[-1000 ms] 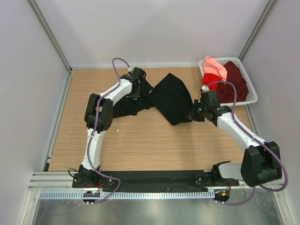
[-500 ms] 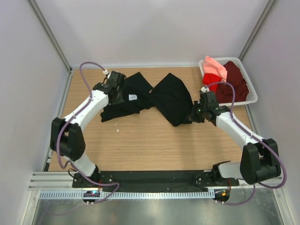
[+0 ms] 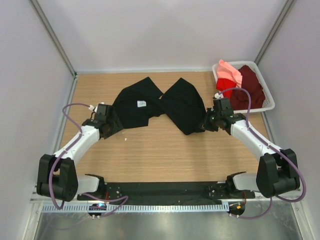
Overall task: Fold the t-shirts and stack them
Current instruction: Flatten the tshirt out
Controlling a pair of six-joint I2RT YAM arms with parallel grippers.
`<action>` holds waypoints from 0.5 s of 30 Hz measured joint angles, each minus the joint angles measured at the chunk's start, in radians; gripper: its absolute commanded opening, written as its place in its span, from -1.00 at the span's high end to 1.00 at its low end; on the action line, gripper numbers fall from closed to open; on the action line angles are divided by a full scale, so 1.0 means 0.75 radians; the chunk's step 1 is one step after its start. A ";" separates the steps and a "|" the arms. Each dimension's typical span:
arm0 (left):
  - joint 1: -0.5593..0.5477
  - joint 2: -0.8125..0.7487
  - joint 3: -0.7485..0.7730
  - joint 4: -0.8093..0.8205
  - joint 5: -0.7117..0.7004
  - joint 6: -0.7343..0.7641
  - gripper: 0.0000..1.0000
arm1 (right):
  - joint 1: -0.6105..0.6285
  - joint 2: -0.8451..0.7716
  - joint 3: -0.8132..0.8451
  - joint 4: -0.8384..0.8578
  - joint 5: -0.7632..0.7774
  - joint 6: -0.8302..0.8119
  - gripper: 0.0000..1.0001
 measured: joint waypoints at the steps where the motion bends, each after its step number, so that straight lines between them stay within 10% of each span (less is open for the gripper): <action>1: 0.001 -0.010 -0.029 0.038 0.007 -0.014 -0.25 | 0.000 -0.002 -0.003 0.000 -0.001 0.001 0.98; 15: 0.047 0.068 -0.339 0.682 0.032 -0.141 -0.21 | 0.000 -0.021 -0.024 -0.001 -0.009 0.011 0.97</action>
